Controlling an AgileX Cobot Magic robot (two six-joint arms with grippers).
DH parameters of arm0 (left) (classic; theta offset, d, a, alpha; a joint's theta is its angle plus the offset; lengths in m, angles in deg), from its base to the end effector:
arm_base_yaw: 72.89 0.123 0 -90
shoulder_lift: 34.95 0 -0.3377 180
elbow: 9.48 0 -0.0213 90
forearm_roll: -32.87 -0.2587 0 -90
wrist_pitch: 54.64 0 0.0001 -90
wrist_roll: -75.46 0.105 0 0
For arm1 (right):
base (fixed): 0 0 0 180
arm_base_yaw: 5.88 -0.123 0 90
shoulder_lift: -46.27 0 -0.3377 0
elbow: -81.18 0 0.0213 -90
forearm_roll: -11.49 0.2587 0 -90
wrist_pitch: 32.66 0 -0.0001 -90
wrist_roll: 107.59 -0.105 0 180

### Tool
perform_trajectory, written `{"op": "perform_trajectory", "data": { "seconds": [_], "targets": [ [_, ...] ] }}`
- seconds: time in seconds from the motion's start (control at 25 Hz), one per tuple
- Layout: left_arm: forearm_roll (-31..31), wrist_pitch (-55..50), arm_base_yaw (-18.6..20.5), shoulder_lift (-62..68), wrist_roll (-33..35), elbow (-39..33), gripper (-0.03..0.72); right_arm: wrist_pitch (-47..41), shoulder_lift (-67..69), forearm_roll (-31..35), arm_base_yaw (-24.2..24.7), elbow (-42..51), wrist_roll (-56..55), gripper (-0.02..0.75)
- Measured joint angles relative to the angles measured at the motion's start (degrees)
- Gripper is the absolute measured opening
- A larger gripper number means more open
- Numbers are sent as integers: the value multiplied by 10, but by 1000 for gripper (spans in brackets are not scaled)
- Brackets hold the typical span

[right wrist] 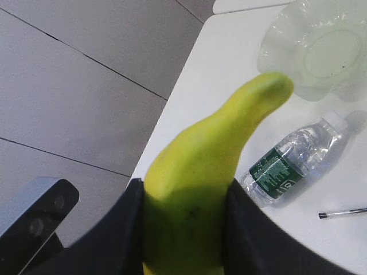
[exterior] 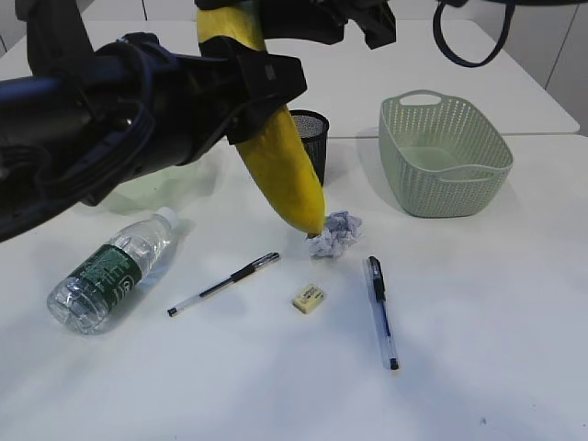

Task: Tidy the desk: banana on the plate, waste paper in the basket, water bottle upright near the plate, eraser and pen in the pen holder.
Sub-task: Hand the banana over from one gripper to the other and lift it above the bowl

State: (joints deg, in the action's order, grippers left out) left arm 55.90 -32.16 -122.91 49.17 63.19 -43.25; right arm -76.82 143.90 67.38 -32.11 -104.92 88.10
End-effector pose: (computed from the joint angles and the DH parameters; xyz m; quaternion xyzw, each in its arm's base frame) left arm 0.2093 -0.2252 0.3439 0.0568 0.7466 -0.3990 0.5294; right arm 0.3124 0.2215 0.4290 -0.1169 0.8314 0.4579 0.2923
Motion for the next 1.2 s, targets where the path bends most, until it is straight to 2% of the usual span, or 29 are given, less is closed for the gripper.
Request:
{"op": "perform_trajectory", "data": {
  "seconds": [0.28, 0.6, 0.84, 1.0, 1.2],
  "targets": [
    [0, 0, 0, 0, 5, 0, 305, 3, 0, 0, 0, 0, 0, 263],
    [-1, -6, 0, 0, 22, 0, 304, 3, 0, -3, 0, -1, 22, 407],
    [-1, -5, 0, 0, 25, 0, 303, 1, 0, -3, 0, -1, 39, 447],
    [-1, 16, 0, 0, 26, 0, 302, 0, 0, -4, 0, -1, 46, 533],
    [-1, 21, 20, 0, 27, 0, 302, -1, 0, -4, 0, -1, 56, 570]
  ]
}}
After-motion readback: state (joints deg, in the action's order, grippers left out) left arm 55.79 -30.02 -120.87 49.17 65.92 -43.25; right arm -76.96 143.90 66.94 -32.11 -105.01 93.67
